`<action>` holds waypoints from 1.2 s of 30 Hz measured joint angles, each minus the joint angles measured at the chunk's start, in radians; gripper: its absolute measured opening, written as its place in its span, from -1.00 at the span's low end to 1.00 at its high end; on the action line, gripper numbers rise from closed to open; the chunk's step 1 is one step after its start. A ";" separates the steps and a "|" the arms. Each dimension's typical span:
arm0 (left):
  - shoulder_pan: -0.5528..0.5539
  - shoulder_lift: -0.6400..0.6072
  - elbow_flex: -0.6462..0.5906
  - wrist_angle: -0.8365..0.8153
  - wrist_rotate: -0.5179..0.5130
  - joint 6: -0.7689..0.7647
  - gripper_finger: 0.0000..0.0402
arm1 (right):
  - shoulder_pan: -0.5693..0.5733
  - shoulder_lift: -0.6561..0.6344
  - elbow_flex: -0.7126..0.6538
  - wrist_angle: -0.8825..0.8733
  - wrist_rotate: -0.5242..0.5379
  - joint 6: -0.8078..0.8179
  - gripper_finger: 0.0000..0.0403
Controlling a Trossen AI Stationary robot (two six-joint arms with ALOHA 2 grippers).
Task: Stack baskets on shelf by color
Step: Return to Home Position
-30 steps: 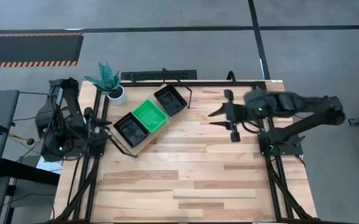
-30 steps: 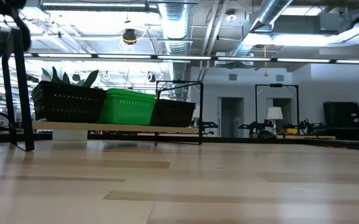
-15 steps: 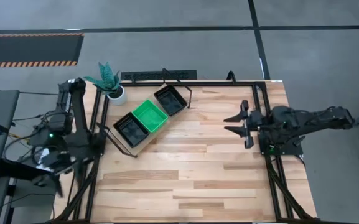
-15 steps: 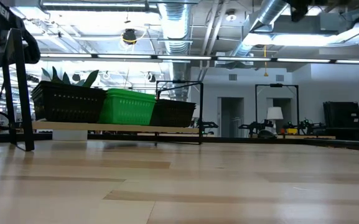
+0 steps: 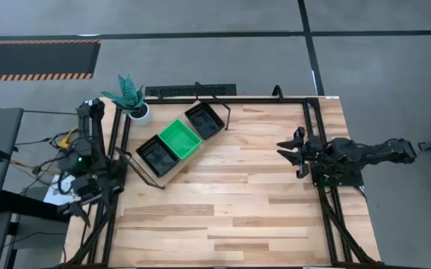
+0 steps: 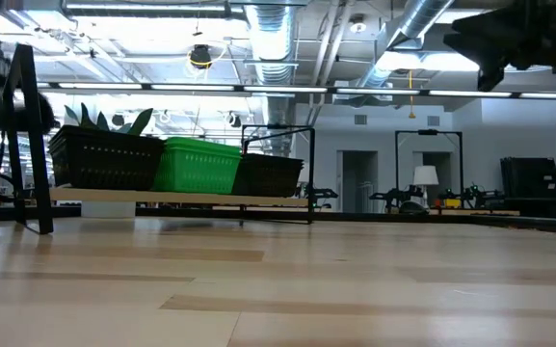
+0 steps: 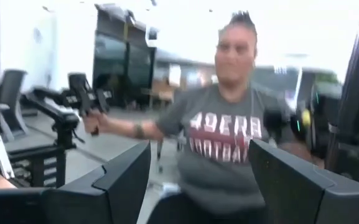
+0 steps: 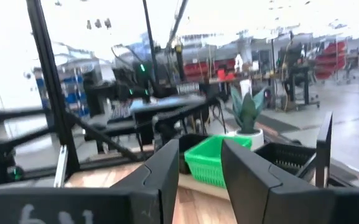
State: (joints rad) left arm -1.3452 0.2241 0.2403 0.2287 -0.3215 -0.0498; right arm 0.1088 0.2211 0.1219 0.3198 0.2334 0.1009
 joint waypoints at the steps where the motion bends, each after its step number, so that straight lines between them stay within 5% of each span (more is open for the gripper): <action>1: 0.004 -0.042 -0.026 0.018 -0.005 -0.009 0.30 | 0.000 -0.022 -0.015 0.014 0.002 0.000 -0.29; 5: 0.020 -0.223 -0.115 0.039 -0.001 -0.018 0.30 | 0.000 -0.104 -0.057 0.003 0.002 0.001 -0.27; 10: 0.047 -0.202 -0.231 0.219 -0.031 -0.030 0.30 | 0.003 -0.189 -0.113 -0.041 0.002 0.036 -0.29; 13: 0.085 -0.183 -0.230 0.168 -0.106 -0.082 0.30 | 0.013 -0.204 -0.113 -0.098 0.003 0.088 -0.30; 17: 0.182 -0.164 -0.230 0.182 -0.084 -0.042 0.30 | 0.053 -0.204 -0.114 -0.053 -0.004 0.060 -0.31; 30: 0.744 -0.173 -0.231 0.039 0.491 -0.072 0.30 | 0.134 -0.202 -0.114 -0.104 -0.021 -0.050 -0.30; 36: 0.923 -0.173 -0.232 -0.015 0.666 -0.058 0.30 | 0.115 -0.202 -0.115 -0.170 -0.012 -0.057 -0.31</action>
State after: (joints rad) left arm -0.4225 0.0509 0.0082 0.2142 0.3441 -0.1075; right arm 0.2238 0.0193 0.0071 0.1501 0.2210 0.0438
